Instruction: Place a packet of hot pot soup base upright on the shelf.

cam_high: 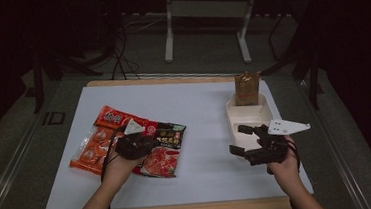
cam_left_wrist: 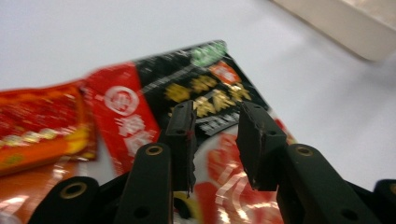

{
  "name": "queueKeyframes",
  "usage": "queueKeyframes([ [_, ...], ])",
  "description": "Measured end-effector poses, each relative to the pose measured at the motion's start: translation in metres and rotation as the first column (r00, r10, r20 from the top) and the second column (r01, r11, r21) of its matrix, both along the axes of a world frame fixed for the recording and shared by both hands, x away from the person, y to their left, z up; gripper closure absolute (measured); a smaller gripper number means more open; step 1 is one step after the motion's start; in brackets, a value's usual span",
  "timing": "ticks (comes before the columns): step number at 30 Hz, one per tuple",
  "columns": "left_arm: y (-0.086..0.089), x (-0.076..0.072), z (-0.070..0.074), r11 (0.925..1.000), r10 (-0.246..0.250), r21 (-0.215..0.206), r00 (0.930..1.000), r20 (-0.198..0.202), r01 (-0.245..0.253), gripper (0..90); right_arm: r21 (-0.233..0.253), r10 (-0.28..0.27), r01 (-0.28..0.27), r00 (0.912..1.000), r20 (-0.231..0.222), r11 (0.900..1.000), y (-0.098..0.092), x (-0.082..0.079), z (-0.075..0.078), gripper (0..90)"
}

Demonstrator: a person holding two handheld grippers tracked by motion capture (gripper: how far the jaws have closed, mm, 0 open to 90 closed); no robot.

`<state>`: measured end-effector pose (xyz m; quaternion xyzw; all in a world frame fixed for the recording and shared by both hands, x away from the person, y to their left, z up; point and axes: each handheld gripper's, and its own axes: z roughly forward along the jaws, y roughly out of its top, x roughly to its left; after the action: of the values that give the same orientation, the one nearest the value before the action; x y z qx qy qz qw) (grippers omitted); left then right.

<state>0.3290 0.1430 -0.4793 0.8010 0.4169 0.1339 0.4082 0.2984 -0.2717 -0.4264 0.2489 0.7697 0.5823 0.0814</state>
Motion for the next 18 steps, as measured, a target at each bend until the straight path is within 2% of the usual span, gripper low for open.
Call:
queueKeyframes([
  [6, 0.015, 0.016, -0.002, 0.9987, 0.047, -0.021, 0.9988, 0.012, -0.047, 55.7, 0.009, 0.003, -0.004, 0.9999, 0.015, 1.0, -0.001, -0.003, 0.001, 15.0],
  [8, 0.02, 0.023, -0.005, 0.9985, 0.041, -0.036, 0.9992, 0.002, -0.041, 55.7, 0.017, 0.004, -0.005, 0.9996, 0.027, 1.0, -0.002, -0.004, 0.002, 15.0],
  [9, 0.021, 0.026, -0.005, 0.9984, 0.051, -0.026, 0.9987, 0.005, -0.051, 54.5, 0.029, 0.015, -0.015, 0.9996, 0.024, 0.999, -0.003, -0.005, 0.002, 14.9],
  [13, 0.024, 0.035, -0.008, 0.998, 0.06, -0.02, 0.9982, 0.006, -0.06, 51.4, 0.019, 0.008, -0.009, 0.9989, 0.046, 1.0, -0.003, -0.006, 0.004, 14.3],
  [18, 0.025, 0.047, -0.014, 0.9971, 0.062, 0.042, 0.9976, 0.031, -0.063, 51.2, -0.005, 0.013, -0.013, 0.9985, 0.054, 1.0, 0.002, -0.008, 0.003, 14.0],
])
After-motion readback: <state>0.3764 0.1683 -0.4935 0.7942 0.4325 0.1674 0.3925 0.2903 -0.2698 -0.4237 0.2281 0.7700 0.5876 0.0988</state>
